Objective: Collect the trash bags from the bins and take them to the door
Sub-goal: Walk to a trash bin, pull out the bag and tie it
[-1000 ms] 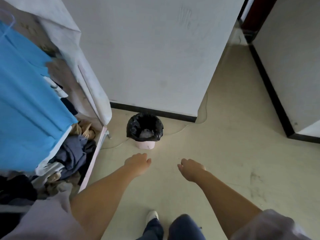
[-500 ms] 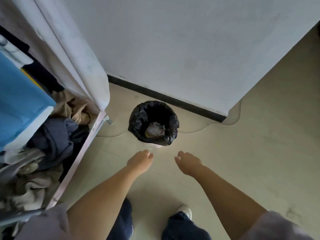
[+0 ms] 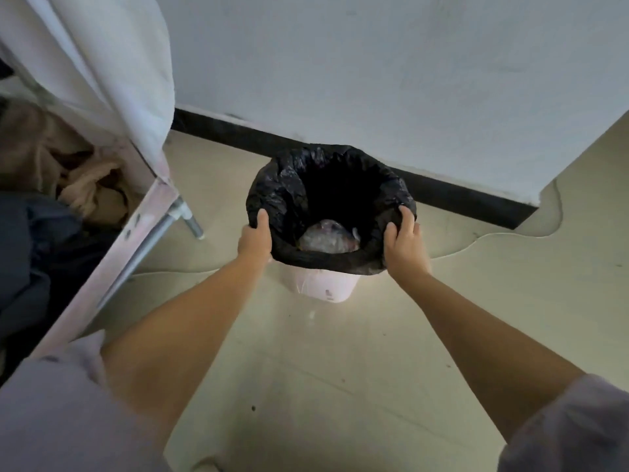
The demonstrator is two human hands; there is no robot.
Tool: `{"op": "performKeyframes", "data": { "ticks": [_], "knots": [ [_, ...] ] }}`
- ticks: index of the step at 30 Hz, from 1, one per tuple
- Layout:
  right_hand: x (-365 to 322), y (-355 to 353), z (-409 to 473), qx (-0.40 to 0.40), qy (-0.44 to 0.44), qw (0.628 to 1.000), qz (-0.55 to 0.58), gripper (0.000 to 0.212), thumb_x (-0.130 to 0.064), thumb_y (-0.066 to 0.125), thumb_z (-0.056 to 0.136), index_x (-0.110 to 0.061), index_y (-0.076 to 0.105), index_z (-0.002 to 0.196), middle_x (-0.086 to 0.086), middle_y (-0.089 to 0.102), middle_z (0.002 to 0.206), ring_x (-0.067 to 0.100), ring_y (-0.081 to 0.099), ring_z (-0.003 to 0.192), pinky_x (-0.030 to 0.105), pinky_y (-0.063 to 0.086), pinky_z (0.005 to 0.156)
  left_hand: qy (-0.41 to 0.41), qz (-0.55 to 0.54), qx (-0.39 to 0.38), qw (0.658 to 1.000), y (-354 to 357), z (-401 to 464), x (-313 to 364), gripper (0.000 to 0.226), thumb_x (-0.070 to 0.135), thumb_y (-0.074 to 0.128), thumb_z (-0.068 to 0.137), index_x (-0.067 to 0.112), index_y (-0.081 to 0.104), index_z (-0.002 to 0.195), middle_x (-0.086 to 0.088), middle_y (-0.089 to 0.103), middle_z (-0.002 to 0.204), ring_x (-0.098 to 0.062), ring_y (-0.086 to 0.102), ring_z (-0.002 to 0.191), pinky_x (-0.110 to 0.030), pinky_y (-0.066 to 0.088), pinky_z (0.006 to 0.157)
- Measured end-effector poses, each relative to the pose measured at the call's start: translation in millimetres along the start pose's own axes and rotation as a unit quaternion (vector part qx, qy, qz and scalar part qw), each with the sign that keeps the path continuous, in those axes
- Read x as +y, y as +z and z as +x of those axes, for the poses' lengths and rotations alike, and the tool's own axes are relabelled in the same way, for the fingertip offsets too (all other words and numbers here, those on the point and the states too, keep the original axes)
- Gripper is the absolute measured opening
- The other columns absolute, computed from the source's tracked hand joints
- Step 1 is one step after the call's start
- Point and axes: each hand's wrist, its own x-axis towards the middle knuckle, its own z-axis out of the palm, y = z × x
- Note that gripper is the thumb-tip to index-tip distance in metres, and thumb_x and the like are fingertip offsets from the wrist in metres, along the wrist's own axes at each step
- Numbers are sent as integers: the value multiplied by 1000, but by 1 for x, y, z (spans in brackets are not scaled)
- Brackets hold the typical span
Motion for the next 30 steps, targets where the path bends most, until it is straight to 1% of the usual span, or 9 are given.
{"op": "performKeyframes", "data": {
  "ticks": [2,7,10,13,16,20,23,25,30],
  "knots": [
    [3,7,13,12,-27,997,66,48,-33,28,100,-24,20,146,14,39,145,35,47,124,44,40,100,-1,-117,-24,993,4,15,-1,62,54,37,95,7,40,136,-10,52,129,-35,55,114,-42,53,81],
    [3,1,22,-8,39,976,215,59,-37,44,96,-25,17,147,6,40,147,29,49,125,33,41,97,-73,-301,-42,950,-1,14,9,48,47,52,91,11,53,123,-10,60,110,-29,62,97,-46,54,89],
    [4,-8,21,-84,94,967,220,44,-42,47,94,-18,42,130,5,59,114,21,60,87,33,53,69,-130,-365,-99,917,-15,7,14,36,43,57,90,14,56,113,-6,61,98,-18,60,88,-38,53,76],
    [14,-24,23,-196,119,951,209,34,-48,51,92,-17,59,106,2,63,83,16,56,64,24,39,54,-143,-322,-125,927,-33,13,13,19,29,59,92,11,55,95,-2,59,88,-13,55,78,-30,45,83],
    [24,-45,35,-227,106,950,184,34,-42,61,88,-10,62,98,7,64,73,18,59,56,22,35,46,-101,-258,-79,958,-45,22,19,10,13,58,92,9,53,99,-3,57,80,-12,55,70,-27,47,66],
    [20,-72,45,-179,118,972,93,24,-35,64,86,-12,60,79,7,51,64,17,45,49,20,30,41,-6,-223,3,975,-48,18,36,33,7,54,90,4,52,123,-8,54,81,-13,44,57,-24,41,54],
    [4,-83,48,-78,112,975,174,21,-30,61,88,-18,58,71,7,56,73,21,51,64,26,39,58,100,-196,23,975,-41,1,53,7,5,54,87,11,58,89,-9,57,86,-19,54,69,-30,48,65],
    [-11,-84,47,-42,70,966,245,26,-29,57,90,-19,55,66,6,54,70,21,50,63,27,41,60,175,-139,25,974,-33,-14,64,17,5,53,85,17,52,74,-4,55,78,-20,55,73,-31,47,69],
    [-54,-68,37,-78,-8,940,332,27,-32,51,94,-17,54,71,4,49,64,19,44,53,26,31,45,251,-42,-25,967,-5,-49,85,5,7,55,84,11,56,87,2,51,72,-11,46,65,-24,36,57]
  ]
}}
